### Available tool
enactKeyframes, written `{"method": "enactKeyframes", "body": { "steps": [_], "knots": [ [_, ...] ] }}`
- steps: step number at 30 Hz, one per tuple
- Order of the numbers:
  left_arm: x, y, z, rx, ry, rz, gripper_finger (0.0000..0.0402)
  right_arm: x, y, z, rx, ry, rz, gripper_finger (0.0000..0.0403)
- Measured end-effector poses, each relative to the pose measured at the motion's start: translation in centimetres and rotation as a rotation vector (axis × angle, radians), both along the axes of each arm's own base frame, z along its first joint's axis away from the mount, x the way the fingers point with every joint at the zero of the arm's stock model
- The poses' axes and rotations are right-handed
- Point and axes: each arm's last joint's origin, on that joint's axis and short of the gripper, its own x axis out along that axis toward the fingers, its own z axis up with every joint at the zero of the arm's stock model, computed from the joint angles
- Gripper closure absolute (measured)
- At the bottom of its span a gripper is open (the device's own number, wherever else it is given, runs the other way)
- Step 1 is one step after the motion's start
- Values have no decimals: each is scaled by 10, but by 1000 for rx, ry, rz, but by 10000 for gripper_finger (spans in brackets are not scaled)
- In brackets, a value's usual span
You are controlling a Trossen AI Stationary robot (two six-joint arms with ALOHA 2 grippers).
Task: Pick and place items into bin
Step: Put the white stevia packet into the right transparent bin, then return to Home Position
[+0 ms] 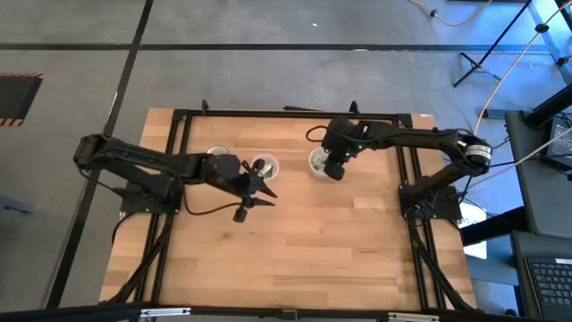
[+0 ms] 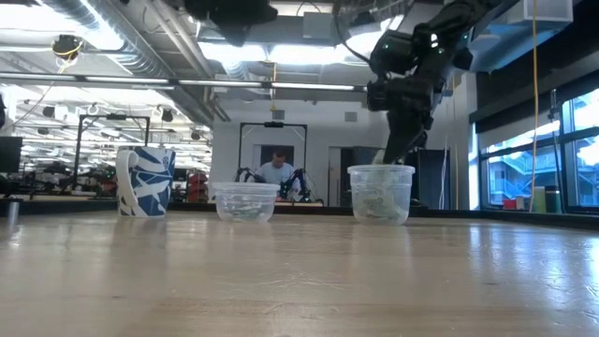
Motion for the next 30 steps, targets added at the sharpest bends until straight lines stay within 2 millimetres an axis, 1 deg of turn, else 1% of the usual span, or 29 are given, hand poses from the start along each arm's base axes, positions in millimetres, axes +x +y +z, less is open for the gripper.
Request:
{"method": "enactKeyframes", "body": {
  "steps": [3, 6, 9, 13, 19, 22, 26, 30],
  "knots": [
    [-1, 6, -10, -47, -22, -24, 302, 2, -1, -6, 6, 17, 3, 394],
    [-5, 11, -18, -71, -40, -31, 302, 3, -1, -7, 0, 19, 3, 391],
    [-12, 14, -27, -92, -44, -21, 302, 2, -2, -6, -22, 30, -7, 379],
    [-25, 15, -33, -119, -114, -43, 302, 0, -3, -7, -68, 66, -41, 348],
    [-51, 16, -43, -166, -188, -14, 302, -2, -3, -8, -85, 103, -62, 275],
    [-64, 17, -46, -179, -227, 3, 302, -2, -3, -7, -85, 99, -65, 247],
    [-79, 18, -46, -168, -273, 46, 302, -4, -4, -3, -106, 91, -101, 223],
    [-93, 20, -51, -152, -299, 90, 302, -10, -3, 8, -173, 83, -144, 216]
  ]
}}
